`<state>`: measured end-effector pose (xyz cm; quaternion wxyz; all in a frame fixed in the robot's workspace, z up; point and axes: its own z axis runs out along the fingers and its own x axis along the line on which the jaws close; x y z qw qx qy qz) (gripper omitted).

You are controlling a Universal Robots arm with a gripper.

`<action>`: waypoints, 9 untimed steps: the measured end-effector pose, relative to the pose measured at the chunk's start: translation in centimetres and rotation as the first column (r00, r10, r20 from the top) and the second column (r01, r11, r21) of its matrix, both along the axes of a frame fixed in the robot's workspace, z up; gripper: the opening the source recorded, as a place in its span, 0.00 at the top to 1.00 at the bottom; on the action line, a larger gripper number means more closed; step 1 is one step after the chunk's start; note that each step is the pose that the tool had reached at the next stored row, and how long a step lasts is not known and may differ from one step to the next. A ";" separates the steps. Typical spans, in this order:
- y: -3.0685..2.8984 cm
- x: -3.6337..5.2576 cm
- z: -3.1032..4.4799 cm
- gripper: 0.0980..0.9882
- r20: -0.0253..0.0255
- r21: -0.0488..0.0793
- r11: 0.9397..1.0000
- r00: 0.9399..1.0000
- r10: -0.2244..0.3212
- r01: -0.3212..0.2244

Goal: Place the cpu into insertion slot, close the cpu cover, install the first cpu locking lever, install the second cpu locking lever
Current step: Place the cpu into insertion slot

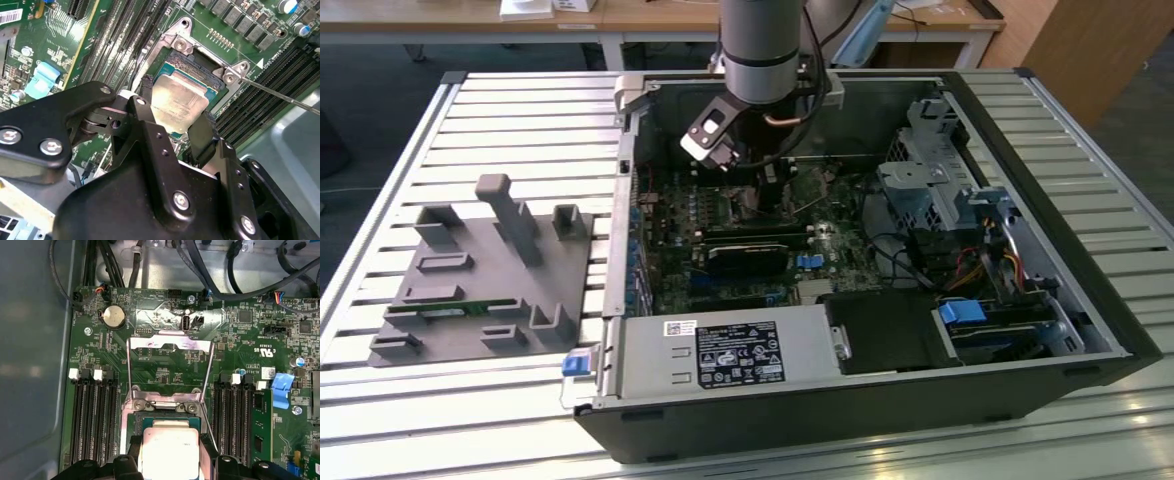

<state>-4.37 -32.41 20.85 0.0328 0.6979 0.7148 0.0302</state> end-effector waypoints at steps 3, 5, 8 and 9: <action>0.01 -0.08 -0.27 0.51 0.000 0.000 1.000 1.000 -0.004 0.004; 0.03 -0.08 -0.44 0.51 0.000 0.000 1.000 1.000 -0.006 0.006; 0.17 -0.08 -0.65 0.51 0.000 0.000 1.000 1.000 -0.007 0.007; 0.22 -0.08 -0.71 0.51 0.000 0.000 1.000 1.000 -0.007 0.007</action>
